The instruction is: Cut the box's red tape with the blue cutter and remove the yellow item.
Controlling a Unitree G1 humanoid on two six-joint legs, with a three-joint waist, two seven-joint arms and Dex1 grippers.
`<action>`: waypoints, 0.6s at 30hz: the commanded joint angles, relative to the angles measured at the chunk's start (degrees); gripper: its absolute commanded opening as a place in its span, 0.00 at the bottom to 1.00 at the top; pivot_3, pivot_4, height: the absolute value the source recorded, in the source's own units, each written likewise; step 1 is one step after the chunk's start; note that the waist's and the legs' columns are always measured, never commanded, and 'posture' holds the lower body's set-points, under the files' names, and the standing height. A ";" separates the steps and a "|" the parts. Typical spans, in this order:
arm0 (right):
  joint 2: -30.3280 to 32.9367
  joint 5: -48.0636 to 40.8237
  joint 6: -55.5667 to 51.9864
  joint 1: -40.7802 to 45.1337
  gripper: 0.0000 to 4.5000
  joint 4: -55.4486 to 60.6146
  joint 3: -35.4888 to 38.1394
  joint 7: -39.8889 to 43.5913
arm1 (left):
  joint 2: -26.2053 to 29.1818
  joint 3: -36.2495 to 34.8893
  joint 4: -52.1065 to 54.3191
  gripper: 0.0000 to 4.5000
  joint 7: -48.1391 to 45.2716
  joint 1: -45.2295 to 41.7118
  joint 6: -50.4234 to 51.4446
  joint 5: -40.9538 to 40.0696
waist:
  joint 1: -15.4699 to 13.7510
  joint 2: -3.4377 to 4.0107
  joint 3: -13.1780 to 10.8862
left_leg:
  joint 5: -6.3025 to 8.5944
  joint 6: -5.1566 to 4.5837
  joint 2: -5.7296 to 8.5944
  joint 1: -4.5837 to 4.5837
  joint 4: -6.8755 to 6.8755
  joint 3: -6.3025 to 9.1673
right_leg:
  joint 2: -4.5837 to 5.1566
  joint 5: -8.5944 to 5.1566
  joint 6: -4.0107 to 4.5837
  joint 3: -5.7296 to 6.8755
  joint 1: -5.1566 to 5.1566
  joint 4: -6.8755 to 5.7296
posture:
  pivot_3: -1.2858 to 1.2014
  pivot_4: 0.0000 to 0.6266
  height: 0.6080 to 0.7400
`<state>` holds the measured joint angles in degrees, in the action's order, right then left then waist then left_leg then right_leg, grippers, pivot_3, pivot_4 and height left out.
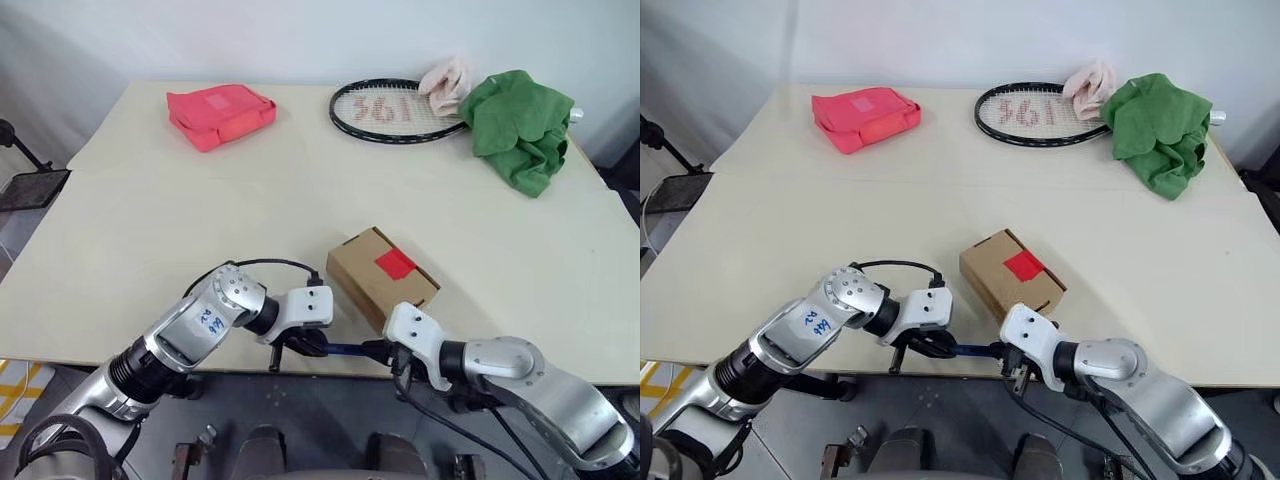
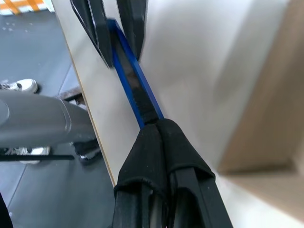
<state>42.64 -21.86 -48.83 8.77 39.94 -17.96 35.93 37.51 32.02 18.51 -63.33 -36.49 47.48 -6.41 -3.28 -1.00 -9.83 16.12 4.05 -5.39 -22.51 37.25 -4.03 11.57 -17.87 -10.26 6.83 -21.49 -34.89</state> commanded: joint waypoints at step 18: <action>0.08 -20.32 -10.65 -2.06 0.00 5.90 17.96 5.84 | 1.27 -3.94 -2.87 0.09 -1.66 3.61 -15.10 -0.63 | -0.72 0.03 -0.01 | 0.02 -0.03 0.00 -0.18 0.03 0.00 | 0.00 0.02 0.02 0.01 -0.13 0.05 | 0.52 0.24 1.00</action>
<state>41.48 -32.95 -55.11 7.03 40.85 -7.67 40.45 37.67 30.51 16.40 -64.03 -34.25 38.60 -6.55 -4.01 -0.97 -9.84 16.14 4.02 -5.39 -22.74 37.27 -4.03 11.56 -17.85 -10.24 6.85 -21.67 -34.83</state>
